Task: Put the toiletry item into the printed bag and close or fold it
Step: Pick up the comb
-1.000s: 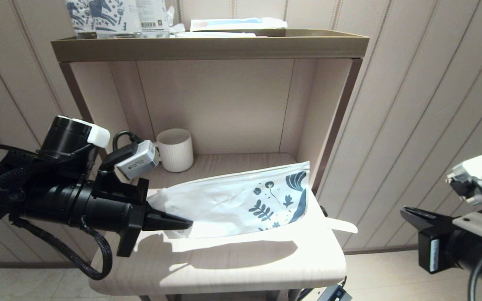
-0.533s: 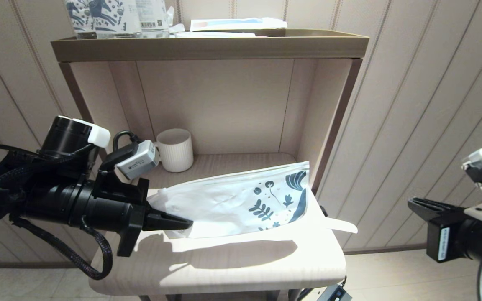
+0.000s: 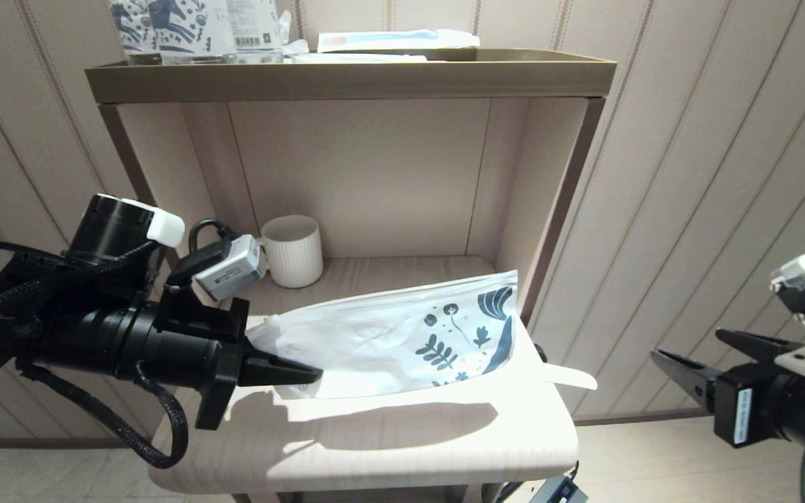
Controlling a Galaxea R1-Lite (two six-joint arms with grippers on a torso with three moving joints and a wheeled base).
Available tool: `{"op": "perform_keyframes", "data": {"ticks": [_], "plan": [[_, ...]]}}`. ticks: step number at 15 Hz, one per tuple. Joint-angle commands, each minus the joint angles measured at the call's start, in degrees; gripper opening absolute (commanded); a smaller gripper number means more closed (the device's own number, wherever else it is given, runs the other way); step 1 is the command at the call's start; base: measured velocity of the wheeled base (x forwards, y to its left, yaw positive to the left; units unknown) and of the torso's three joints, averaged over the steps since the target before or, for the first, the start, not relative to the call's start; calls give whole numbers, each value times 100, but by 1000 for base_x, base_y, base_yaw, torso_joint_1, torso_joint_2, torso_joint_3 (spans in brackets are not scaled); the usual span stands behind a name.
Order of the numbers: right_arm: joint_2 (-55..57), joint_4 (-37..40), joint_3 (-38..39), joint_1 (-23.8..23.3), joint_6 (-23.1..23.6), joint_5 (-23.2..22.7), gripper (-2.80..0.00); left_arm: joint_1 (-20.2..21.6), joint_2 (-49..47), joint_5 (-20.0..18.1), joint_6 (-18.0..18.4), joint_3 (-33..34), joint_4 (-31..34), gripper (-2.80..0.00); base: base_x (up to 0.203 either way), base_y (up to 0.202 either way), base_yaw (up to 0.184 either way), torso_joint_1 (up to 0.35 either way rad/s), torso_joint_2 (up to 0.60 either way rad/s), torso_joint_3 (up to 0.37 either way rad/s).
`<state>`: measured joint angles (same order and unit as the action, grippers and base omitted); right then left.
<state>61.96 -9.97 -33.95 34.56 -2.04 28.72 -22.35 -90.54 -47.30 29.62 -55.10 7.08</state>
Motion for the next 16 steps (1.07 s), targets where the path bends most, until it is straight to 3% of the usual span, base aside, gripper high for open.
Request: {"op": "perform_keyframes", "data": {"ticks": [1,16], "plan": [[0,-5,11,7,1,-7,0,2,7,-25,17,8,4,-280,0,0,0,0,0,0],[-71,19,143,24,19,-112,0,2,28,-25,17,17,4,-280,0,0,0,0,0,0]]}}
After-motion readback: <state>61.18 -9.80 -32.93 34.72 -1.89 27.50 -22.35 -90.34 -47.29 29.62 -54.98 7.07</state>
